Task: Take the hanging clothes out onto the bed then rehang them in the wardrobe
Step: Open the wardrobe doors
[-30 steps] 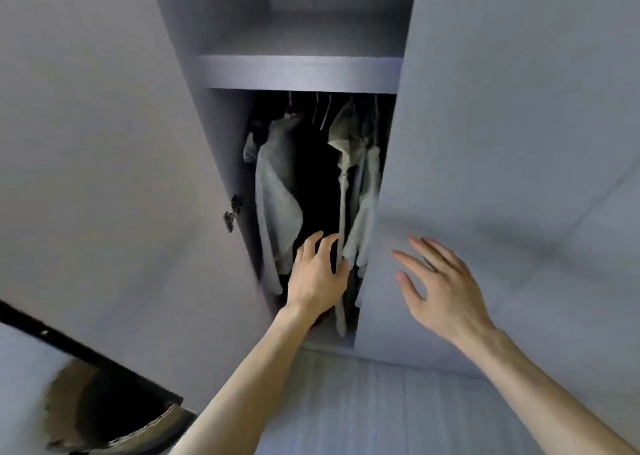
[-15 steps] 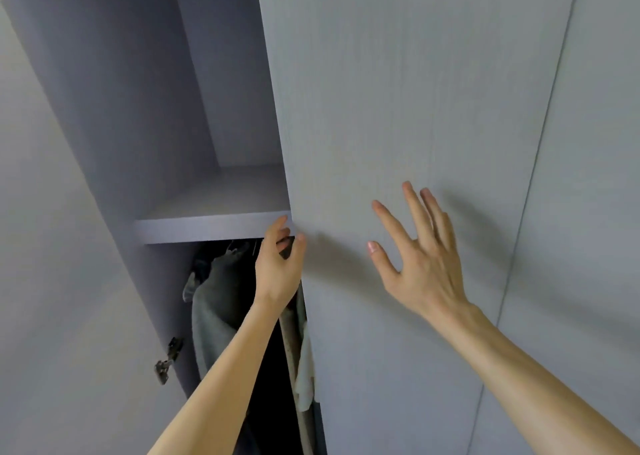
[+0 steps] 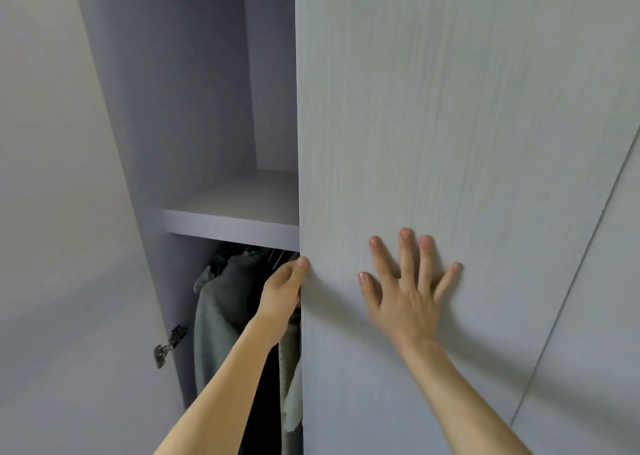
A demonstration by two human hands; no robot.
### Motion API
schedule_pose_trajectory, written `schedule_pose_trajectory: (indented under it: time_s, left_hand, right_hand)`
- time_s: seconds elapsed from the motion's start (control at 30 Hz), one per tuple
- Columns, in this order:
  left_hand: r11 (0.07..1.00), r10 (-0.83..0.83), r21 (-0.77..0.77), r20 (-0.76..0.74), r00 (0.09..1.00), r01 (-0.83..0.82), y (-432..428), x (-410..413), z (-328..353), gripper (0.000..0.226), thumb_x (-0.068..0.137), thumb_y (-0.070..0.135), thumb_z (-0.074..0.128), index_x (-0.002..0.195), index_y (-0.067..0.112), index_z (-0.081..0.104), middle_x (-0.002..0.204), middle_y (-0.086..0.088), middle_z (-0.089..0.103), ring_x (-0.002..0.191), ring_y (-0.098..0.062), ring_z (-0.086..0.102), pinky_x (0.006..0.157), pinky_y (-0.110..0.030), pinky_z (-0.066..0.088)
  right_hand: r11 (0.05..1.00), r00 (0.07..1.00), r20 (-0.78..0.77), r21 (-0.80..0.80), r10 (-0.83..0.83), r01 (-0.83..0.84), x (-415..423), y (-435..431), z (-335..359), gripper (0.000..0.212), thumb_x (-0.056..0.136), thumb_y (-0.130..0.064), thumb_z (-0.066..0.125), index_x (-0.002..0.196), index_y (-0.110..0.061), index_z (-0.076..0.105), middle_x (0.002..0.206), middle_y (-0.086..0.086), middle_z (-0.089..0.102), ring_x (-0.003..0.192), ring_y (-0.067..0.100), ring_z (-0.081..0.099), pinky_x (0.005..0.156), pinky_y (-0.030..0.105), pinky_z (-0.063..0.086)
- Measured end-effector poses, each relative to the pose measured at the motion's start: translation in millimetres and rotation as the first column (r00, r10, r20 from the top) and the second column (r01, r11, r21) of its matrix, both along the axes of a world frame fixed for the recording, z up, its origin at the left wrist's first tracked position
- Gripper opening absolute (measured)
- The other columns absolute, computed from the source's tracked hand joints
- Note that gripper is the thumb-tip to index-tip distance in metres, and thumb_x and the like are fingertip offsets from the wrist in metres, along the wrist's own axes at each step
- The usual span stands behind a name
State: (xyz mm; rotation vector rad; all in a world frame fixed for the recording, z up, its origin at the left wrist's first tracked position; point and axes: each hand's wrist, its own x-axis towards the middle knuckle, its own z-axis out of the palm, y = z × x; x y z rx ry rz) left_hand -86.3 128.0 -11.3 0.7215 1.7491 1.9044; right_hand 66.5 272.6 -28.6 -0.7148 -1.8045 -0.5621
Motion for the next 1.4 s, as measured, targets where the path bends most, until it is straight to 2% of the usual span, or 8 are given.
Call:
schedule_pose_trajectory:
  time_s: [0.27,0.4,0.53,0.67,0.83,1.0,1.23,1.4]
  left_hand:
    - [1.000,0.012,0.007,0.010,1.000,-0.012,-26.4,11.8,-3.0,0.043,0.091,0.057,0.061,0.114,0.021,0.070,0.112,0.002,0.073,0.110,-0.019,0.067,0.101,-0.047,0.052]
    - [1.000,0.018,0.005,-0.083,0.996,-0.018,-64.3,37.2,-3.2,0.033,0.093,0.054,0.060,0.099,0.024,0.072,0.098,0.005,0.075,0.099,-0.016,0.070,0.096,-0.042,0.055]
    - [1.000,0.017,0.014,-0.197,0.980,-0.015,-109.3,74.0,-5.1,0.032,0.093,0.052,0.061,0.096,0.022,0.071,0.089,0.007,0.073,0.086,-0.004,0.068,0.086,-0.030,0.055]
    - [0.999,0.036,0.033,-0.305,0.952,-0.028,-146.3,121.8,-6.6,0.029,0.094,0.050,0.059,0.097,0.022,0.066,0.085,0.013,0.065,0.076,0.007,0.060,0.073,-0.012,0.045]
    - [0.997,0.042,0.070,-0.434,0.900,-0.013,-172.7,175.0,-10.6,0.025,0.098,0.042,0.057,0.102,0.017,0.059,0.094,0.009,0.065,0.087,0.010,0.059,0.073,-0.004,0.041]
    - [0.983,-0.139,0.046,-0.449,0.883,0.178,-200.0,217.5,-18.3,0.010,0.097,0.030,0.064,0.106,0.026,0.060,0.101,0.012,0.068,0.091,0.006,0.062,0.074,-0.005,0.044]
    - [0.887,-0.403,-0.089,-0.629,0.665,0.454,-195.5,260.5,-50.1,0.041,0.096,0.025,0.067,0.131,0.043,0.056,0.107,0.020,0.068,0.101,0.000,0.062,0.087,-0.013,0.045]
    - [0.891,-0.228,-0.070,-0.923,0.309,0.448,-160.1,298.1,-86.7,0.062,0.097,0.037,0.063,0.152,0.021,0.037,0.130,0.003,0.064,0.132,-0.026,0.049,0.106,-0.043,0.044]
  right_hand:
    - [0.979,0.994,0.106,-0.203,0.034,-0.012,18.6,-47.3,-21.5,0.069,0.097,-0.050,0.052,0.156,-0.032,0.022,0.165,0.009,0.011,0.152,0.034,0.008,0.113,0.070,0.014]
    - [0.922,0.988,0.086,-0.377,0.129,-0.087,40.9,-88.9,-47.8,0.078,0.093,-0.055,0.057,0.157,-0.026,0.022,0.166,0.011,0.004,0.152,0.034,0.003,0.112,0.064,0.027]
    - [0.790,0.963,-0.063,-0.559,0.262,-0.251,60.5,-145.4,-62.8,0.086,0.092,-0.062,0.054,0.158,-0.029,0.010,0.166,0.005,-0.009,0.153,0.026,-0.003,0.115,0.048,0.031]
    - [0.522,0.917,-0.185,-0.775,0.352,-0.357,96.1,-205.7,-90.3,0.082,0.091,-0.069,0.045,0.151,-0.053,-0.009,0.160,-0.020,-0.024,0.149,0.002,-0.013,0.116,0.028,0.019]
    - [0.300,0.907,-0.242,-0.887,0.344,-0.351,137.4,-274.4,-151.5,0.072,0.086,-0.076,0.041,0.143,-0.068,-0.001,0.162,-0.026,-0.003,0.144,-0.009,0.013,0.120,0.032,0.026]
    - [0.257,0.908,-0.377,-0.873,0.186,-0.415,173.3,-313.9,-176.3,0.072,0.087,-0.063,0.059,0.140,-0.070,0.011,0.154,-0.031,0.029,0.139,-0.006,0.035,0.116,0.027,0.033]
    - [0.310,0.950,-0.306,-0.910,-0.060,-0.274,243.5,-327.9,-193.0,0.062,0.098,-0.039,0.057,0.137,-0.071,0.022,0.107,-0.019,0.070,0.096,-0.004,0.066,0.085,0.017,0.050]
    - [0.306,0.919,-0.359,-0.904,-0.165,-0.298,298.4,-324.2,-203.9,0.050,0.101,-0.030,0.054,0.133,-0.063,0.035,0.095,-0.027,0.066,0.095,-0.001,0.066,0.089,0.023,0.050]
